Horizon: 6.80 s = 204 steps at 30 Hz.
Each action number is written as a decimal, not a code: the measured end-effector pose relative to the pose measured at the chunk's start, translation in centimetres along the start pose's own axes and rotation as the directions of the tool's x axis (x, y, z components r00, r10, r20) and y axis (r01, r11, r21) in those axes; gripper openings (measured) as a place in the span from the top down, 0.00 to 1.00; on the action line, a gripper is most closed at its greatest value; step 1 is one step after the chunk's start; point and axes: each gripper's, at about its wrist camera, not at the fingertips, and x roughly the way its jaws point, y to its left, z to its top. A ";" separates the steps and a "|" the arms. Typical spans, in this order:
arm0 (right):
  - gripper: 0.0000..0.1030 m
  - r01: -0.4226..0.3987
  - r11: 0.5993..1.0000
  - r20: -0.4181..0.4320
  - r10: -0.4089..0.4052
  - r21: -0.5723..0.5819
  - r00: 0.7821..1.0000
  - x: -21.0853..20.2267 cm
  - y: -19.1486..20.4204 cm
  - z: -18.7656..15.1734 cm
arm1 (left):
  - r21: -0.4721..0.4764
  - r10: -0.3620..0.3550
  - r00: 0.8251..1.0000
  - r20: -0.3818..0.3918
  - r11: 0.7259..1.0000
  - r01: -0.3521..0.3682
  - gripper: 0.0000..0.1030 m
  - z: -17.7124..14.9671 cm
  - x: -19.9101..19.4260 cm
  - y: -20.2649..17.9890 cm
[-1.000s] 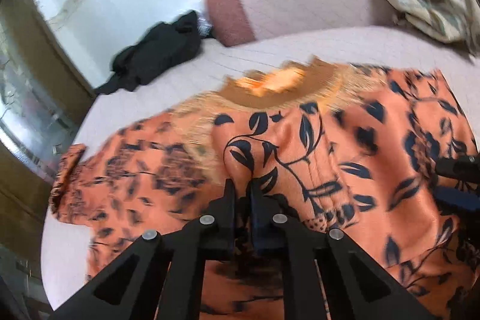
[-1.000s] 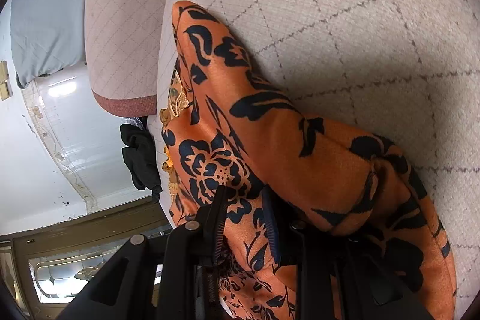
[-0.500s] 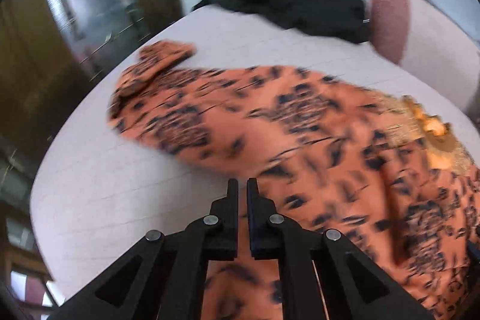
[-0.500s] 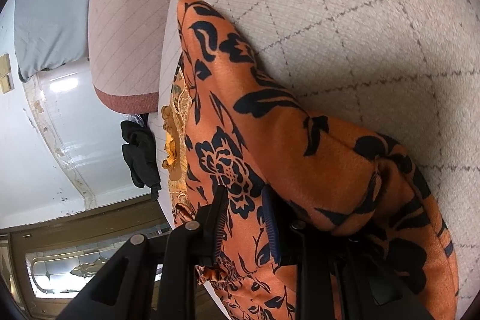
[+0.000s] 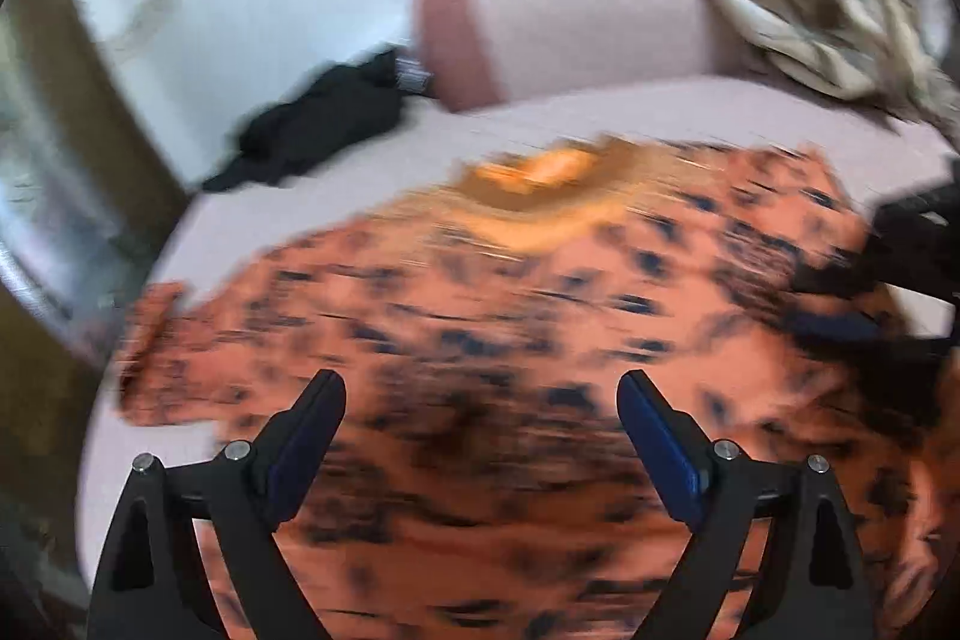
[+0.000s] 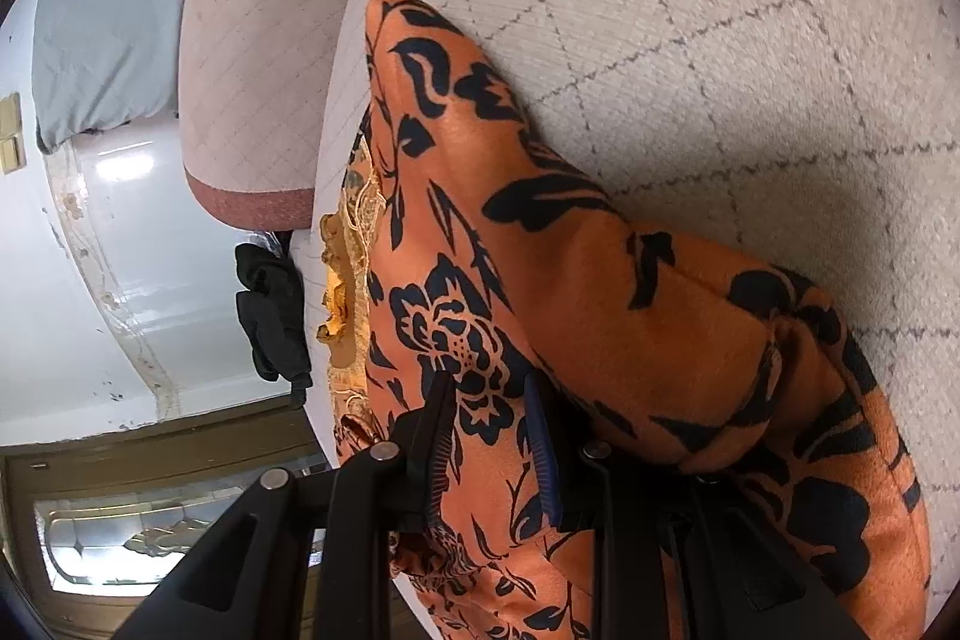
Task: Fold small clothes
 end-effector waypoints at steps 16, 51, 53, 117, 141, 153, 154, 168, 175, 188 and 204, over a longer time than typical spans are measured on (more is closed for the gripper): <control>0.73 -0.011 1.000 -0.027 0.011 0.004 1.000 -0.4 -0.6 0.5 | -0.392 0.158 0.957 -0.243 0.886 -0.246 0.11 -1.3 4.3 16.8; 0.70 0.100 0.971 0.231 -0.048 -0.218 0.972 -1.3 4.8 -3.4 | -0.430 0.388 0.789 -0.476 0.680 -0.594 0.50 -5.6 12.0 42.7; 0.70 0.110 0.963 0.255 -0.045 -0.247 0.966 -1.6 5.5 -3.6 | -0.472 0.315 0.843 -0.436 0.718 -0.512 0.84 -5.3 12.2 42.7; 0.90 0.011 0.805 -0.089 -0.080 -0.594 0.993 17.1 16.5 -11.9 | -0.630 -0.048 0.997 -0.065 0.777 -0.004 0.28 -3.9 4.0 23.4; 0.85 0.410 0.800 0.385 -0.245 -0.439 0.890 -6.1 4.6 -6.6 | -0.457 0.176 0.969 -0.171 0.857 -0.236 0.28 -3.3 5.1 19.7; 0.78 0.323 0.755 0.306 -0.170 -0.570 0.937 -2.1 8.0 -5.5 | -0.397 0.242 0.939 -0.243 0.859 -0.324 0.26 -3.5 6.4 19.7; 0.78 0.320 0.752 0.280 -0.186 -0.576 0.942 -1.2 7.8 -5.6 | -0.397 0.240 0.940 -0.244 0.859 -0.323 0.26 -3.6 6.4 19.7; 0.77 0.349 0.591 0.278 -0.212 -0.727 0.937 1.0 9.8 -9.9 | -0.481 0.109 0.960 -0.256 0.848 -0.224 0.26 -4.8 6.1 21.4; 0.77 0.168 0.563 0.088 -0.166 -0.810 0.982 4.2 10.1 -14.1 | -0.466 0.086 0.972 -0.219 0.866 -0.181 0.26 -4.6 5.8 20.9; 0.77 0.057 0.499 -0.049 -0.196 -0.865 0.979 6.2 12.2 -17.6 | -0.502 0.089 0.973 -0.212 0.844 -0.187 0.26 -4.2 5.3 21.7; 0.77 -0.046 0.521 -0.311 -0.434 -0.853 0.845 14.5 12.3 -21.7 | -0.477 0.090 0.983 -0.160 0.865 -0.157 0.26 -3.2 4.8 21.7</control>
